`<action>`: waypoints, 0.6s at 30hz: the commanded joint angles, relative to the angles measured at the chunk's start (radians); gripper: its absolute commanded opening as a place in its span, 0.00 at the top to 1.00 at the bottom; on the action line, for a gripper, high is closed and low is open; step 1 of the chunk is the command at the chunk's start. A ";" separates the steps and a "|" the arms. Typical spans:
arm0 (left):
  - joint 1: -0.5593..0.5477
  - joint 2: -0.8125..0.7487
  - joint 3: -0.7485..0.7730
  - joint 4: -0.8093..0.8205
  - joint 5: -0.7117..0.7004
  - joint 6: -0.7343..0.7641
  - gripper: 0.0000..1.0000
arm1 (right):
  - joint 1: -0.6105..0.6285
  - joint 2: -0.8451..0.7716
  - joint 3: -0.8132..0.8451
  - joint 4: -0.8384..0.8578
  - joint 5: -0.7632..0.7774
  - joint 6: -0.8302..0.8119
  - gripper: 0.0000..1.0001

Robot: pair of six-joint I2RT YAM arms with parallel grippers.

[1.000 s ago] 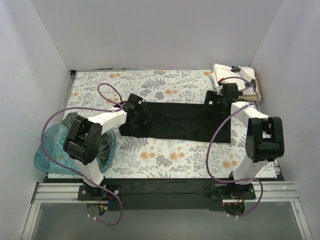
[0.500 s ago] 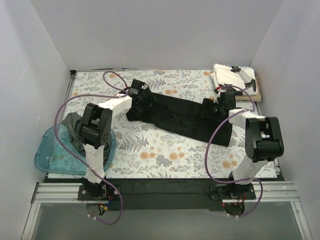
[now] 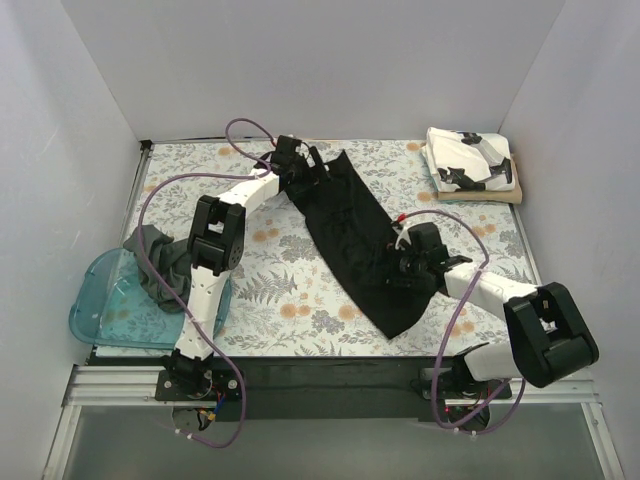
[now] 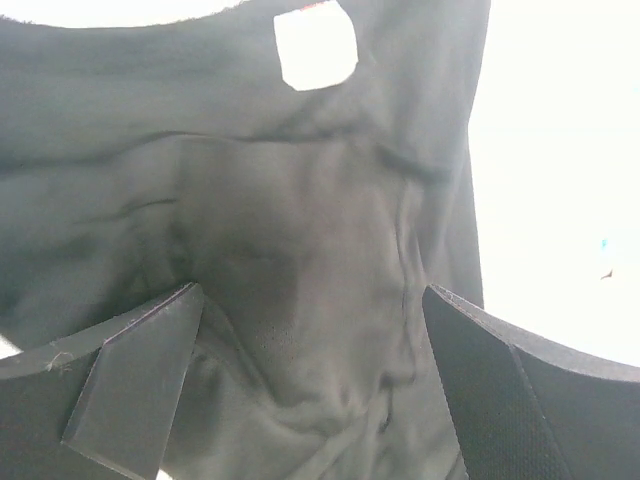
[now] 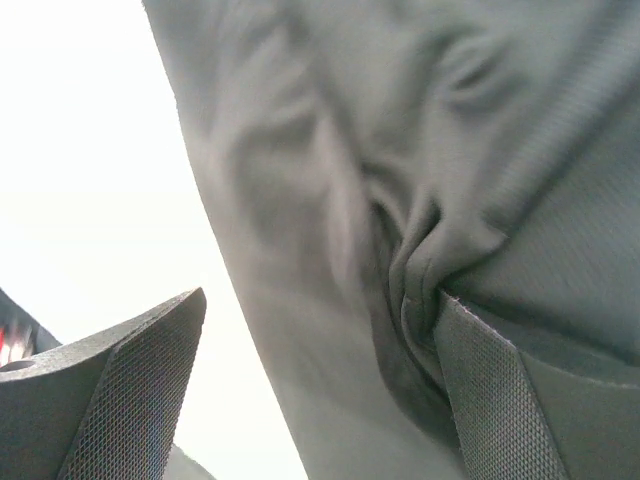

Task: Fold and stack the t-shirts
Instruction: Fold the tshirt

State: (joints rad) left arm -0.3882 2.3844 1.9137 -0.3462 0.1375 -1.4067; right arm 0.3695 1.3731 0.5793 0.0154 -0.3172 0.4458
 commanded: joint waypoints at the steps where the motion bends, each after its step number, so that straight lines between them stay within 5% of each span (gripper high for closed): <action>1: 0.006 0.123 0.069 -0.083 0.025 0.051 0.08 | 0.138 -0.052 -0.038 -0.074 -0.008 0.103 0.02; 7: 0.005 0.265 0.278 -0.039 0.125 0.012 0.07 | 0.348 -0.106 -0.050 -0.071 0.041 0.238 0.02; 18: 0.006 0.363 0.335 0.182 0.185 -0.130 0.05 | 0.601 -0.023 0.109 -0.086 0.076 0.248 0.02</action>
State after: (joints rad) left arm -0.3801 2.6755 2.2604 -0.1226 0.3317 -1.5036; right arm 0.9298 1.3354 0.6174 -0.0727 -0.2676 0.6823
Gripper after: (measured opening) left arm 0.939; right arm 0.983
